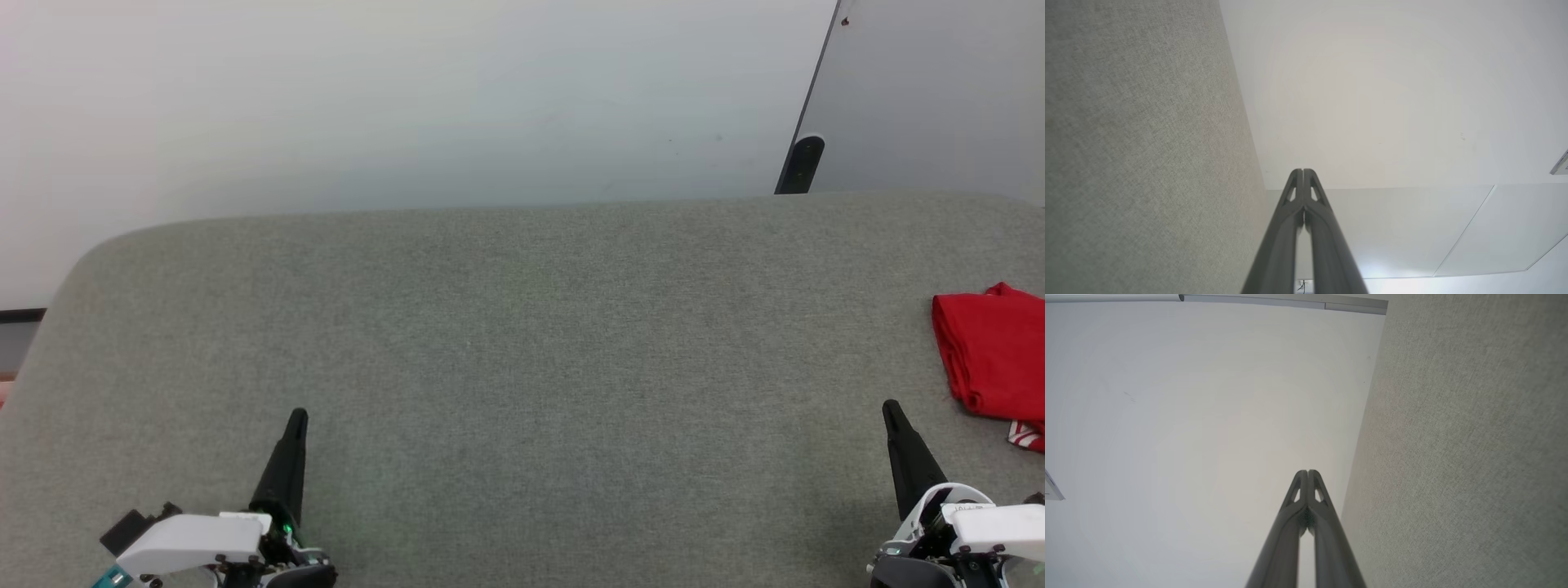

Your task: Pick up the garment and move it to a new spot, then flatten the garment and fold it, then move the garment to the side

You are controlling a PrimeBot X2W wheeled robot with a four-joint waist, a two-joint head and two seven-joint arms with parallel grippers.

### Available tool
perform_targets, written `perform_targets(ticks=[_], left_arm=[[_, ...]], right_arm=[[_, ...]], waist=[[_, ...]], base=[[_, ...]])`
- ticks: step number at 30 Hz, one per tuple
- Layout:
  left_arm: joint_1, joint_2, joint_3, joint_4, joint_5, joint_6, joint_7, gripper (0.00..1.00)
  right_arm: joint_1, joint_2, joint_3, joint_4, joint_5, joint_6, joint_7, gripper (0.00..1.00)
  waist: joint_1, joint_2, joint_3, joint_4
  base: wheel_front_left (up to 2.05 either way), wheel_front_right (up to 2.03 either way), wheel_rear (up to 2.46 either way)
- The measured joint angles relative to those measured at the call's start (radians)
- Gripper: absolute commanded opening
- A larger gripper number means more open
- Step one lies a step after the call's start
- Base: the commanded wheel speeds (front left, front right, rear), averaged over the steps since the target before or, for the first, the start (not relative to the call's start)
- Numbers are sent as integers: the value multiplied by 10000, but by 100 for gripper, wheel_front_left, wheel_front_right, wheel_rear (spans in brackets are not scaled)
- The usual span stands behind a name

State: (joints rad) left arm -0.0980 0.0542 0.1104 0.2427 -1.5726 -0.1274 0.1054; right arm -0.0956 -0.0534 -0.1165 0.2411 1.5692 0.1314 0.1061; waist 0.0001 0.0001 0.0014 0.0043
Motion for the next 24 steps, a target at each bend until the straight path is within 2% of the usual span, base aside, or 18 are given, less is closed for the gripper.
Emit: perform_targets(ticks=[7,24], left_arm=[[-58,-46,38,29,-384,-2,100,0],[-62,-50,44,31,-384,-2,100,0]], right_arm=[[-76,15,2,46,424,0,86,0],[-124,17,4,46,424,0,86,0]], waist=[[0,0,17,-44],[0,0,17,-44]], base=[[0,0,0],[0,0,0]])
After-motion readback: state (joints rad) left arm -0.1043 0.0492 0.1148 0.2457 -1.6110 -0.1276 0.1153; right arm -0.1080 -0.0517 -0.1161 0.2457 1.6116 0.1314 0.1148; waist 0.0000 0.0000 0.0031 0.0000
